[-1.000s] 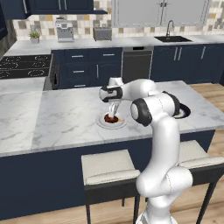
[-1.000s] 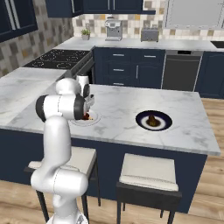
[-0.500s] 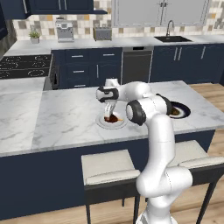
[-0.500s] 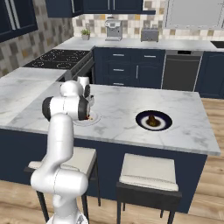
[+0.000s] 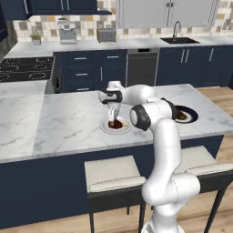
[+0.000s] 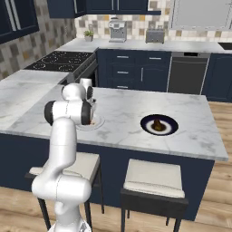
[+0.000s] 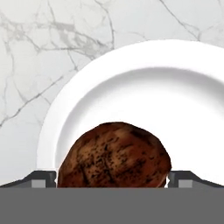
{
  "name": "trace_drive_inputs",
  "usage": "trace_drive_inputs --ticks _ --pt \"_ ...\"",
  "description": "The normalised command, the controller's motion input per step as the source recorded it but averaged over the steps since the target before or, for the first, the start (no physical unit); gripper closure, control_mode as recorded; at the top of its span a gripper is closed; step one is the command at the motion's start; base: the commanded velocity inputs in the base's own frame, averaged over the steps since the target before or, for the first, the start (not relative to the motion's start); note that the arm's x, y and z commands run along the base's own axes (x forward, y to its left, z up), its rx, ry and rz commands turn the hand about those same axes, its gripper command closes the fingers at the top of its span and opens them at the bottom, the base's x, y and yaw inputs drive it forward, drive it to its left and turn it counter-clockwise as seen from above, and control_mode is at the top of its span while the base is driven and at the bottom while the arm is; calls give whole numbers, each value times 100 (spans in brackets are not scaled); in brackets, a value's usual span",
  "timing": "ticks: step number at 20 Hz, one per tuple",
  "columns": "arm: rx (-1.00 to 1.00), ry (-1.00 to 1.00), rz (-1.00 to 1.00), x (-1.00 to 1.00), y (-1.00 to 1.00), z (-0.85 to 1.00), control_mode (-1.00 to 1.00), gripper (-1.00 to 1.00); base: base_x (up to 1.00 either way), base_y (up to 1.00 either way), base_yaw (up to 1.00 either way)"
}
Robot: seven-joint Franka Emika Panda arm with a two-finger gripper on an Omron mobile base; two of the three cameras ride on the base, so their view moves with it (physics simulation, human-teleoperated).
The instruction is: Transport the steak and sweet potato to the fridge. Place the steak on the rack containing meat and place the sweet potato on the rack containing the vegetable, ensuring meats and vegetables are on different racks.
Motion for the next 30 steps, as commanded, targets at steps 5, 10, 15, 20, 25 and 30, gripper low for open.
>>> trace_drive_inputs --ticks 5,10,15,20,25,30 --pt "-1 11 18 -83 1 -52 -100 -100 0 0 0" --pt "0 2 23 -73 0 -62 -100 -100 0 0 0" --pt "0 0 16 -62 -1 -42 -100 -100 0 0 0" --pt "0 10 17 -89 0 -100 -100 100 0 0 0" --pt "0 0 1 -65 -10 -83 -100 100 0 0 0" --pt "3 9 -10 -37 -5 40 -100 100 0 0 0"
